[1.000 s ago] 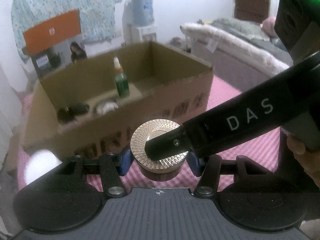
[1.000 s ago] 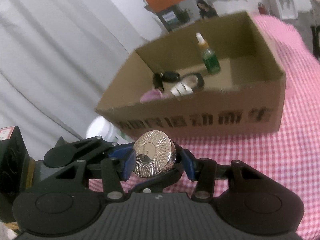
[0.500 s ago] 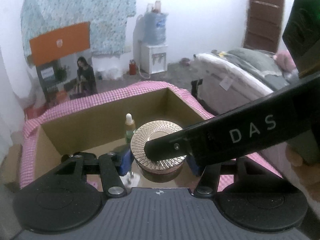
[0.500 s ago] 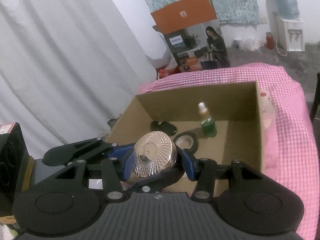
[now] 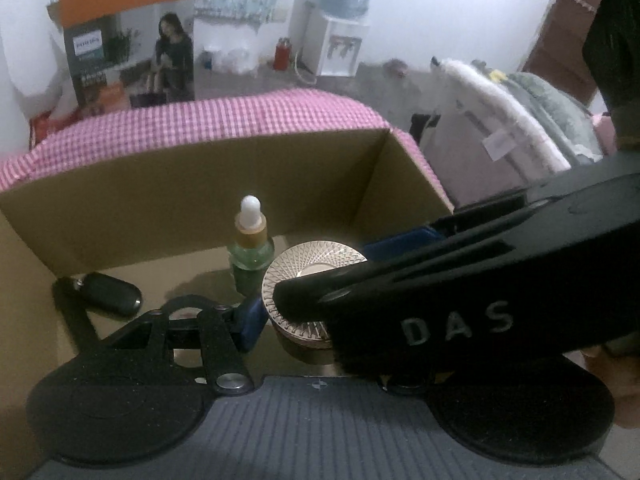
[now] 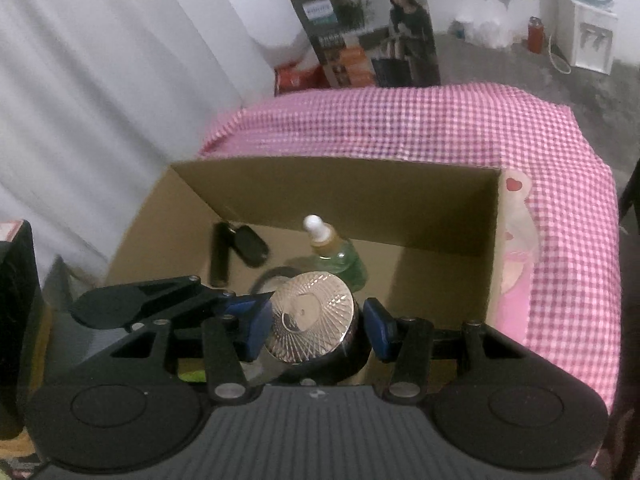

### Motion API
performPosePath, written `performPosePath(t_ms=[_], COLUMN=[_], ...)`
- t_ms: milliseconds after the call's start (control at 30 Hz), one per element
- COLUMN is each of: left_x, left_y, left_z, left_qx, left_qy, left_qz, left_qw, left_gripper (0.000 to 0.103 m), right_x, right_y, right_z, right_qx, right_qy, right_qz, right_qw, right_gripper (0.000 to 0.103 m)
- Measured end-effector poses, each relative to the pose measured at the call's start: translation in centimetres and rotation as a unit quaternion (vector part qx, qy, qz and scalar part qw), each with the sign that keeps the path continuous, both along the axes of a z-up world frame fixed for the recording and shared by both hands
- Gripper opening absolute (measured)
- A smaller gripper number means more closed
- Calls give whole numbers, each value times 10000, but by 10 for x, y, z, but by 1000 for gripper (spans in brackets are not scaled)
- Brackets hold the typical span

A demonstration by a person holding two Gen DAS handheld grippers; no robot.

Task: Organize rigid objects
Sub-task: 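Lower the gold jar into the box and open the right gripper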

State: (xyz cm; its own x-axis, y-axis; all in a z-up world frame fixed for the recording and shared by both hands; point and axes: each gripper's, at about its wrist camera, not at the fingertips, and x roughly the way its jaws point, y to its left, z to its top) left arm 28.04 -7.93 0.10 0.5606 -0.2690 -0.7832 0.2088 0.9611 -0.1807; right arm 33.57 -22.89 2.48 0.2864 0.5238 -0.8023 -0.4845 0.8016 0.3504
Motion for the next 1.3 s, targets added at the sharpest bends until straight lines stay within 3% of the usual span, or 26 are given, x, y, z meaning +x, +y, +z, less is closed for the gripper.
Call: performPosePath(t_ms=[333, 667, 867, 1133, 1300], left_x=[8, 15, 9, -33, -81], left_y=[-4, -1, -1, 1, 4], left_z=[-9, -16, -7, 34, 69], left_qx=[17, -183, -312, -272, -240], left_qy=[353, 650, 395, -369, -1025], left_qz=[37, 135, 69, 34, -94], left_qw=[9994, 9976, 9987, 9989, 9944], left_gripper=[56, 58, 62, 92, 102], right_x=[14, 16, 11, -27, -82], right_y=[18, 24, 19, -3, -22], right_z=[-7, -16, -10, 36, 82], right_qx=[-629, -710, -591, -14, 560], right_qy=[-66, -96, -220, -767, -1429], right_qz=[390, 403, 260, -16, -132], right_qw=[9972, 9966, 9977, 9971, 9881], right_gripper=[48, 46, 47, 48, 69])
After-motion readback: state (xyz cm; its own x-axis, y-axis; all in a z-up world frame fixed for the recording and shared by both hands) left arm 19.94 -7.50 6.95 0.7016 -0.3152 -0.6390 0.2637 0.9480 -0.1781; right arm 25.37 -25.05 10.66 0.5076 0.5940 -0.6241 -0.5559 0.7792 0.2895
